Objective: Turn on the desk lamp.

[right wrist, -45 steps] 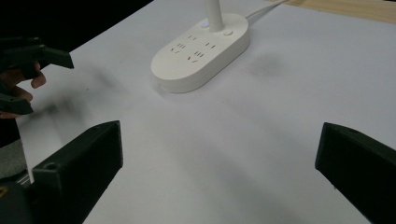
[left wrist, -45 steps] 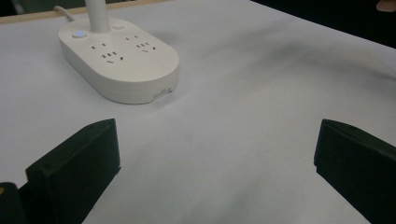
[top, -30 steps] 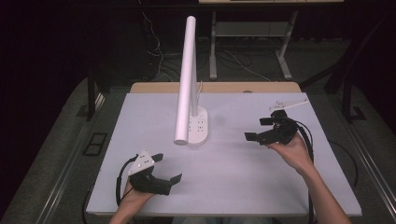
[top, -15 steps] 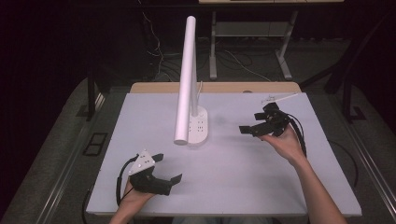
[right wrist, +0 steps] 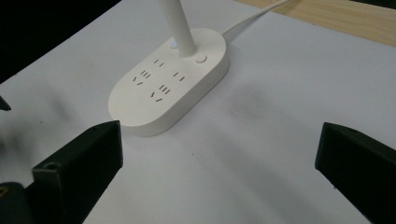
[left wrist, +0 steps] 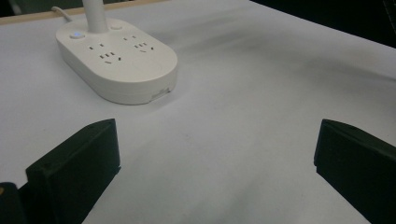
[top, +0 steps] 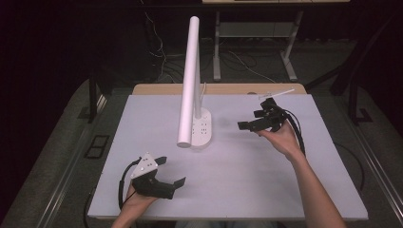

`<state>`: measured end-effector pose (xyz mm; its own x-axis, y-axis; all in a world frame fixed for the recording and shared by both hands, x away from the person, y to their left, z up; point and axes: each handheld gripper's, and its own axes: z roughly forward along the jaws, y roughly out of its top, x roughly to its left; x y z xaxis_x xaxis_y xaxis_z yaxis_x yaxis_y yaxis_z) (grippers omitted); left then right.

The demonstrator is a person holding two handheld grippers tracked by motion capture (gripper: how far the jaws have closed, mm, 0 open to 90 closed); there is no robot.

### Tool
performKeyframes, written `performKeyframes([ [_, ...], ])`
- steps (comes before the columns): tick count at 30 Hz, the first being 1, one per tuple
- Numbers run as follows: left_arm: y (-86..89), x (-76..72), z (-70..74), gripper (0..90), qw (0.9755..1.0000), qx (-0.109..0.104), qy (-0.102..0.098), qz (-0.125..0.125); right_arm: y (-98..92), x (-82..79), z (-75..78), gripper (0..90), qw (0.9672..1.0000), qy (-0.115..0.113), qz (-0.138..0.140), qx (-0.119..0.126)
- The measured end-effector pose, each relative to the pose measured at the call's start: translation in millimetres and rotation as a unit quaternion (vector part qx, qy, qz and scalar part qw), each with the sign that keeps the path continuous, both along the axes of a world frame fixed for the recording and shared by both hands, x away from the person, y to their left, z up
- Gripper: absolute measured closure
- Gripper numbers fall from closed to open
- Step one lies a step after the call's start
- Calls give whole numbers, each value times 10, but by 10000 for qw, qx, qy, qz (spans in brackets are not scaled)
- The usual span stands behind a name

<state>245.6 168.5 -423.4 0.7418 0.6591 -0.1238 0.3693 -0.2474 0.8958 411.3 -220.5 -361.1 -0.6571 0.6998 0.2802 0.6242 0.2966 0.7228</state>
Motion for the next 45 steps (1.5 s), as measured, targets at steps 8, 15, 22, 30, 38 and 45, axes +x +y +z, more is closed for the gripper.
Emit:
performKeyframes([
  [8, 2, -8, 6, 0, 10000, -27, -2, 25, 78, 94, -55, 3, 9999, 86, -45, -53],
  [15, 3, -10, 9, 0, 10000, -33, -5, 21, 163, 179, -82, 3, 9999, 100, -22, -66],
  [22, -2, -12, 10, 0, 10000, -40, -7, 21, 234, 271, -98, 3, 9999, 136, -9, -105],
  [30, -1, -11, 13, 0, 10000, -46, -13, 24, 303, 388, -90, 87, 9999, 119, -4, -83],
  [38, 1, -9, 16, 0, 10000, -88, -9, 6, 371, 485, -78, 263, 9999, 96, 107, 43],
  [45, 8, -7, 17, 0, 10000, -67, -27, 1, 486, 582, -66, 477, 9991, 254, 327, 85],
])
